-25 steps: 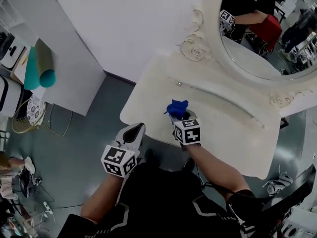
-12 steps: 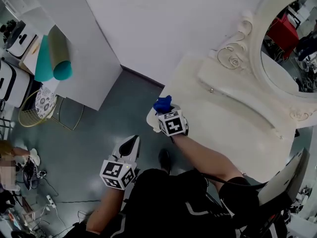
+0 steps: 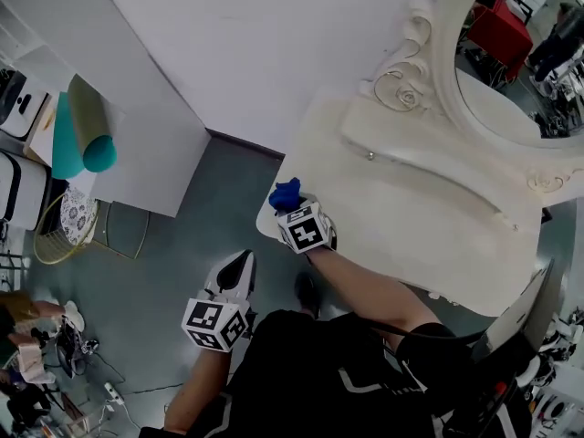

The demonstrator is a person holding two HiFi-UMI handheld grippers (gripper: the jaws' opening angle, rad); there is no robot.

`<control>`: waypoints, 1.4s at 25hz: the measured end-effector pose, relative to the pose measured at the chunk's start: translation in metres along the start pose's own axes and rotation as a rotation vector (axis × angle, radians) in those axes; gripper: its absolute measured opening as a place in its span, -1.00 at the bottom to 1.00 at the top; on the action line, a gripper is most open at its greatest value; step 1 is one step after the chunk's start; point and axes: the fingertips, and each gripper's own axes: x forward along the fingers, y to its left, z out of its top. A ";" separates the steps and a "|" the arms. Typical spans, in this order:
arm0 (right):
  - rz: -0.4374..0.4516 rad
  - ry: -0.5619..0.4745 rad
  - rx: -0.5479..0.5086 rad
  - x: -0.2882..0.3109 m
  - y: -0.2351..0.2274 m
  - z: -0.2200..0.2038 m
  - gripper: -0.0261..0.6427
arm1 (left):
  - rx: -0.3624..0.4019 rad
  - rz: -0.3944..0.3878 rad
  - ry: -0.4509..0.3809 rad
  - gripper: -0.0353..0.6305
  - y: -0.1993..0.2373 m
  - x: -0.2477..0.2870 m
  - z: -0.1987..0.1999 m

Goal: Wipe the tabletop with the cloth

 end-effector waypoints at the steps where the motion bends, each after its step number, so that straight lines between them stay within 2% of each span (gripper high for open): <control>1: 0.000 0.000 0.011 -0.004 -0.003 -0.003 -0.55 | 0.004 -0.015 0.002 -0.87 -0.006 0.004 0.001; 7: -0.022 0.002 0.049 -0.035 -0.027 -0.028 -0.55 | 0.037 -0.069 0.007 -0.87 -0.041 0.020 0.003; 12: -0.048 -0.003 0.104 -0.063 -0.050 -0.049 -0.55 | 0.044 -0.081 0.001 -0.87 -0.063 0.028 0.004; 16: -0.074 0.006 0.100 -0.088 -0.065 -0.068 -0.55 | 0.049 -0.100 0.011 -0.87 -0.086 0.034 -0.002; 35: -0.210 0.003 0.219 -0.200 -0.150 -0.156 -0.55 | 0.131 -0.275 0.051 -0.87 -0.215 0.079 -0.013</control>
